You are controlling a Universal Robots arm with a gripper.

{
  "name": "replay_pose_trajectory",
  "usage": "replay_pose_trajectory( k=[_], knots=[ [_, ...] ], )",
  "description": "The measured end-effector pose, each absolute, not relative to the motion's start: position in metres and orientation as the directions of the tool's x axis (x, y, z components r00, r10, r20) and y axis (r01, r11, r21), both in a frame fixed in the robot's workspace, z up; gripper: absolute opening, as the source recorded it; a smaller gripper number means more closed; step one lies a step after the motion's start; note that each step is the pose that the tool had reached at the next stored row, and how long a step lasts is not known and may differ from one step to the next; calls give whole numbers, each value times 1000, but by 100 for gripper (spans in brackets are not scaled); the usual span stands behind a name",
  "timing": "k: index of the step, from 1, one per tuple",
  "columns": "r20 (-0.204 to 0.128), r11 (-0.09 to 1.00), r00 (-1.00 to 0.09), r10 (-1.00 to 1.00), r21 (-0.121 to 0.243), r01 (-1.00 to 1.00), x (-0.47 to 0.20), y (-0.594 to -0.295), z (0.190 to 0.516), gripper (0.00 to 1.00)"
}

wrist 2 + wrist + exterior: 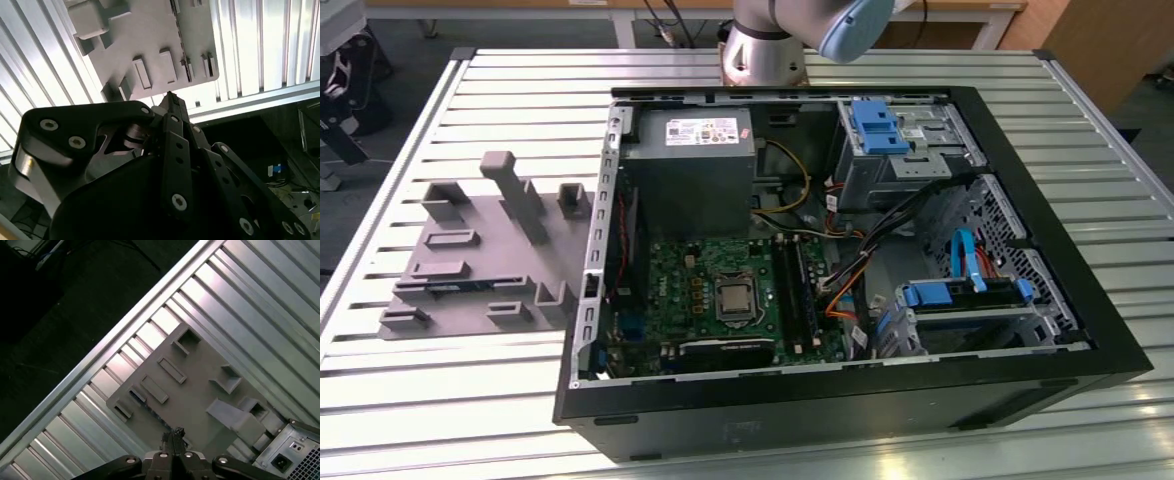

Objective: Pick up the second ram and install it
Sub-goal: 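Pick up the second ram and move it above second insertion slot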

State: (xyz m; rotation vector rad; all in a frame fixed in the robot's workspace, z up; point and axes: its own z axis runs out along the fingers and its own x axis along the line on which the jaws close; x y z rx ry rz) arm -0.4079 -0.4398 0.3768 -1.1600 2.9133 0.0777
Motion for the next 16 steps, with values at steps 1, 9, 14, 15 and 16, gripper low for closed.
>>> replay_pose_trajectory(
  k=[1, 9, 14, 15, 16],
  knots=[
    [-23, 715, -717, -697, 44, -697, -408, -440, 377, 11],
    [-23, 620, -621, -784, 44, -784, -408, -440, 376, 11],
    [-23, 546, -547, -837, 44, -837, -408, -440, 376, 11],
    [-23, 531, -532, -847, 44, -846, -408, -440, 376, 11],
    [-23, 515, -517, -856, 44, -856, -408, -440, 376, 11]
  ],
)
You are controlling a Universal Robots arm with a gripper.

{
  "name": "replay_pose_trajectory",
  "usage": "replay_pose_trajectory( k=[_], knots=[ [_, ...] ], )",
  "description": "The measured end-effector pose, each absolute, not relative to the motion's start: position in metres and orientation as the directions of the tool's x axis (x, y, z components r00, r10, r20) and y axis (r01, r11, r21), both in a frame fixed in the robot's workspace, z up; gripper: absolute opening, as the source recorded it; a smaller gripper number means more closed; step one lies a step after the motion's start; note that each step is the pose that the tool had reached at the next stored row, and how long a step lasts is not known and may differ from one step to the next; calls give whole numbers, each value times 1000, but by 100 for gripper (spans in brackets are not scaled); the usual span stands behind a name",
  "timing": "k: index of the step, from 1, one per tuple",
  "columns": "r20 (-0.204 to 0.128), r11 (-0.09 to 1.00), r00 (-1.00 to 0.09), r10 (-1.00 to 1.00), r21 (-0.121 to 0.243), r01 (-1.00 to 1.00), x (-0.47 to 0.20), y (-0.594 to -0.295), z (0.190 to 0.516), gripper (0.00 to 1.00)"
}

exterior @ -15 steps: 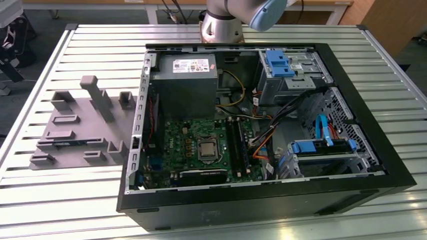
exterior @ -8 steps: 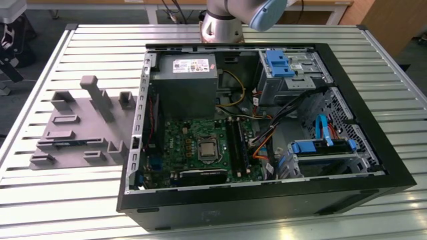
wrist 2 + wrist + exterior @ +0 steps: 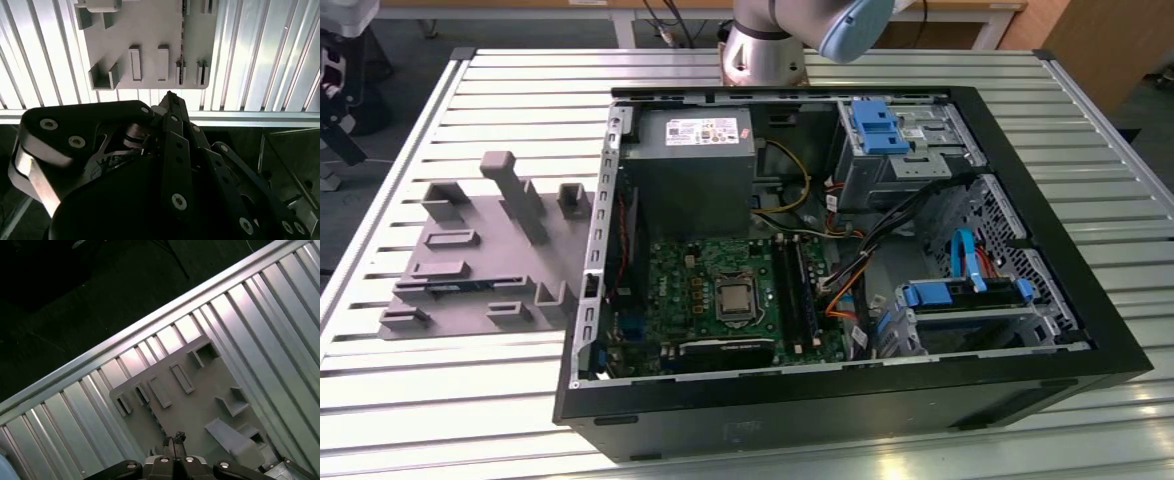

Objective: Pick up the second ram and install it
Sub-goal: 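Pick up the second ram and move it above second insertion slot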

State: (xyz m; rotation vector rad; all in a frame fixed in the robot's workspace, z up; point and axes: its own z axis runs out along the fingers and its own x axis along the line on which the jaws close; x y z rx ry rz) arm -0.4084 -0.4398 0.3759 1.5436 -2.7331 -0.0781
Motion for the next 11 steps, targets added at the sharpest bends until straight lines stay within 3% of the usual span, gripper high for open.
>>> replay_pose_trajectory(
  k=[11],
  knots=[
    [-23, 336, -337, -941, 44, -941, -408, -440, 375, 11]
  ],
)
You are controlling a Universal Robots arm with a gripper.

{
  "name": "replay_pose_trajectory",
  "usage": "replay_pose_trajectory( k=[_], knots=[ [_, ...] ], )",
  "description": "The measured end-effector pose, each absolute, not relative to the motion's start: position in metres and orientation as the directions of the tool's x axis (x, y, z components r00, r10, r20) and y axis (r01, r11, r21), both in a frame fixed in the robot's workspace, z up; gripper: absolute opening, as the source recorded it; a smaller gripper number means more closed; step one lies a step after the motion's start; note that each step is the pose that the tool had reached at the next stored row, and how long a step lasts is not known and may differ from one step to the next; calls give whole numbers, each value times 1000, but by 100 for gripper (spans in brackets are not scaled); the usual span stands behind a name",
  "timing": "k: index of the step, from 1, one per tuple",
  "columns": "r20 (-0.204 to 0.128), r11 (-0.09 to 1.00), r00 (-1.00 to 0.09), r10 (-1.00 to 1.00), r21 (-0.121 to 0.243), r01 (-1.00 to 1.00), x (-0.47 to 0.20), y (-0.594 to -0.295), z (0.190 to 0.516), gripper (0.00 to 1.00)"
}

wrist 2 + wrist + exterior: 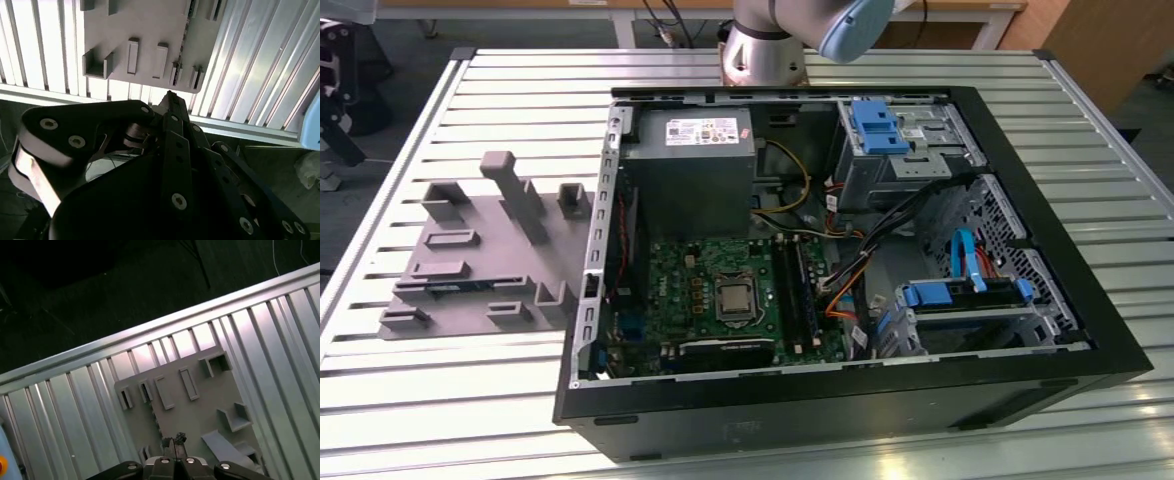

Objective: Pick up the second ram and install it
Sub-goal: 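Pick up the second ram and move it above second insertion slot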

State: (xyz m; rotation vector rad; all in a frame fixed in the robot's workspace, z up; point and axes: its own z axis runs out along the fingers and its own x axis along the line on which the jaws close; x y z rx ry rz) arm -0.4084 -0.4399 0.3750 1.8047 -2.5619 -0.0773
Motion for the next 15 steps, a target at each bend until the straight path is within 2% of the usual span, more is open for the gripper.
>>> replay_pose_trajectory(
  k=[4, 15],
  knots=[
    [-23, 285, -286, -958, 44, -958, -409, -440, 375, 11],
    [-23, 276, -277, -960, 44, -960, -409, -440, 375, 11]
  ],
)
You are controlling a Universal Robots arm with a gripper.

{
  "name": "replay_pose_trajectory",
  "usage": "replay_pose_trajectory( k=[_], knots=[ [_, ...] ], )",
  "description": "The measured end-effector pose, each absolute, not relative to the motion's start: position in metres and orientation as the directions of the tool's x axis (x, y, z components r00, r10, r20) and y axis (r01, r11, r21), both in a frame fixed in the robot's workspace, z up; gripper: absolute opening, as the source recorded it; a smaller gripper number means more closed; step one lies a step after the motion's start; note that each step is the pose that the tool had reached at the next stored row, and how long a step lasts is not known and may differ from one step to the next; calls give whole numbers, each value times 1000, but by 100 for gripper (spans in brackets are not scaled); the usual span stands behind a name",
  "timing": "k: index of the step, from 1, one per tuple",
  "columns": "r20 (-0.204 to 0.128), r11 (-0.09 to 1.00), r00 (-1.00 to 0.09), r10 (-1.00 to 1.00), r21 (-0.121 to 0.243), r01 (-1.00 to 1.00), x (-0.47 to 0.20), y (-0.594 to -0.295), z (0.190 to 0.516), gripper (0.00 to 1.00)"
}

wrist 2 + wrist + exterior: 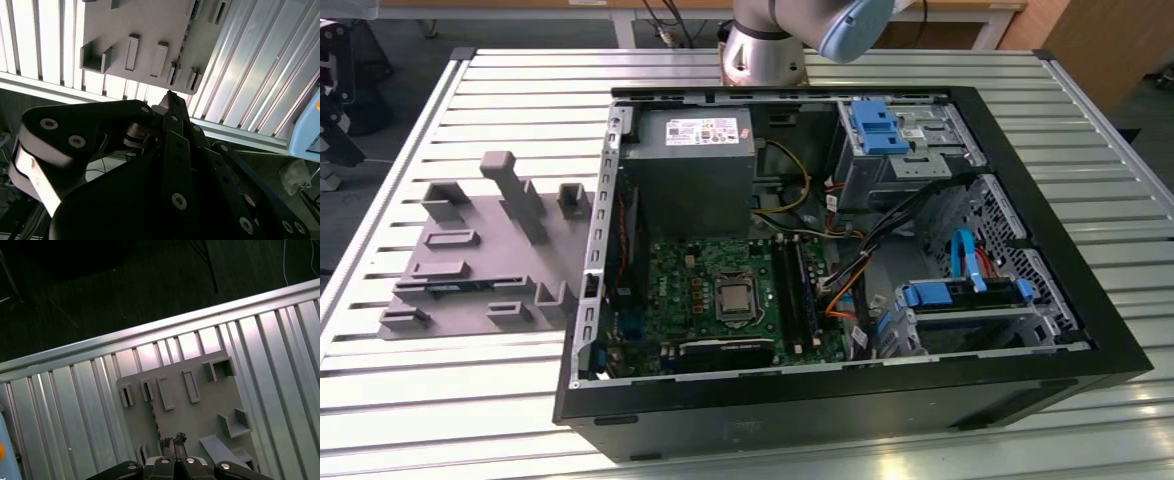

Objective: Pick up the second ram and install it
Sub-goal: 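Pick up the second ram and move it above second insertion slot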

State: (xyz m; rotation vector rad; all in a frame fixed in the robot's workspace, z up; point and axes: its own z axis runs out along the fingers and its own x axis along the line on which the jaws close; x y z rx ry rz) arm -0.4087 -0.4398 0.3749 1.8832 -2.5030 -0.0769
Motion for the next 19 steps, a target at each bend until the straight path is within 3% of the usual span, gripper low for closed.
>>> replay_pose_trajectory(
  k=[19],
  knots=[
    [-23, 190, -191, -981, 44, -981, -409, -440, 375, 11]
  ],
)
